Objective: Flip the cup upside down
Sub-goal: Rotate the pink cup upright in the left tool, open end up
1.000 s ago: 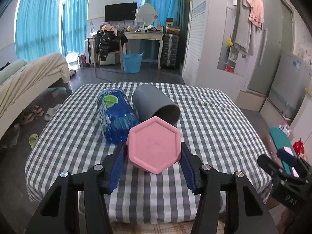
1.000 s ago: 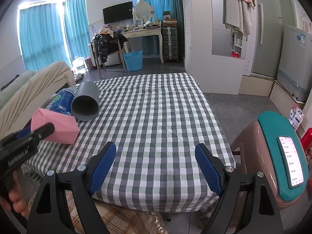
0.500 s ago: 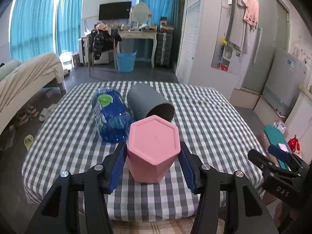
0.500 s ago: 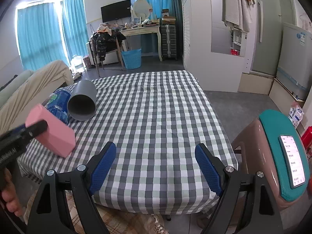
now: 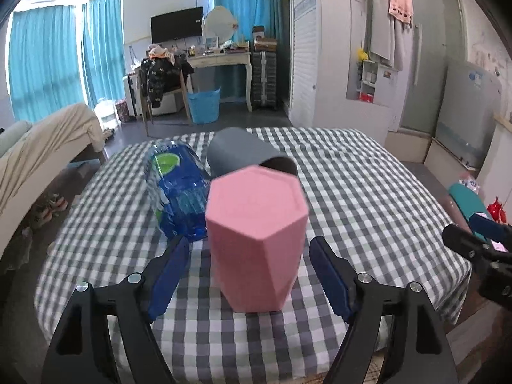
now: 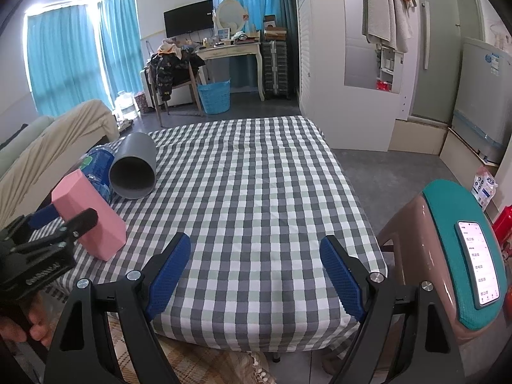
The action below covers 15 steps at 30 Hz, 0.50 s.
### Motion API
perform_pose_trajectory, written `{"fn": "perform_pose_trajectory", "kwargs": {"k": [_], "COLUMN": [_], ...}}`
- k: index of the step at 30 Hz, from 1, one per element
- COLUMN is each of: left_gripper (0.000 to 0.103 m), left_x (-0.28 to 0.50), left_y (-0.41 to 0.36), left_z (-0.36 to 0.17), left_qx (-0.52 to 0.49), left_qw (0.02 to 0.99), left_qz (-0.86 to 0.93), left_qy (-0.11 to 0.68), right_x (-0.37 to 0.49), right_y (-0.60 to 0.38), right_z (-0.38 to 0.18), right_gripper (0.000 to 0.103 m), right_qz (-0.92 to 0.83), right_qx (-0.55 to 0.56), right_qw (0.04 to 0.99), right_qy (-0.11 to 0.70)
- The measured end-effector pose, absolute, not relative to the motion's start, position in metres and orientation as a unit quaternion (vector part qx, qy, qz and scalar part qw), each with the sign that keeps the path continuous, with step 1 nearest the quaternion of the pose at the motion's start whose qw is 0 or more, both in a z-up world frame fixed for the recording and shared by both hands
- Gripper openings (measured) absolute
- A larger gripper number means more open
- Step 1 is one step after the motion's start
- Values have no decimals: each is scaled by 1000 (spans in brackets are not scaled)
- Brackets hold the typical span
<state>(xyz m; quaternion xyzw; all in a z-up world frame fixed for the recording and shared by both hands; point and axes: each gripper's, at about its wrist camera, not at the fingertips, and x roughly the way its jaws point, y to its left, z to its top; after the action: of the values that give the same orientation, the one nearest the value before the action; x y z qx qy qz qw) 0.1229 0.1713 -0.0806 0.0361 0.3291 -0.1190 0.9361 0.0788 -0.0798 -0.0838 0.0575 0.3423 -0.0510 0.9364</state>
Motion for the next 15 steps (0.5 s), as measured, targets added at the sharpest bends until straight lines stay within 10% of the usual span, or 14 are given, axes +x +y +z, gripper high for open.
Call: {"fn": "perform_pose_trajectory", "kwargs": {"k": [4, 15], "left_gripper": [62, 62], "left_x": [129, 134], "left_y": [173, 139], "left_z": [-84, -78], "left_qx": [15, 22], "left_qw": [932, 934], "left_qz": [-133, -170], "left_qy": [338, 313], "right_x": [80, 84], "right_y": [-78, -82], "right_z": [-85, -84], "right_gripper": [83, 83], "right_qz": [-47, -54], "right_qx": [55, 55], "right_qw": [936, 936], "right_qy": [343, 343]}}
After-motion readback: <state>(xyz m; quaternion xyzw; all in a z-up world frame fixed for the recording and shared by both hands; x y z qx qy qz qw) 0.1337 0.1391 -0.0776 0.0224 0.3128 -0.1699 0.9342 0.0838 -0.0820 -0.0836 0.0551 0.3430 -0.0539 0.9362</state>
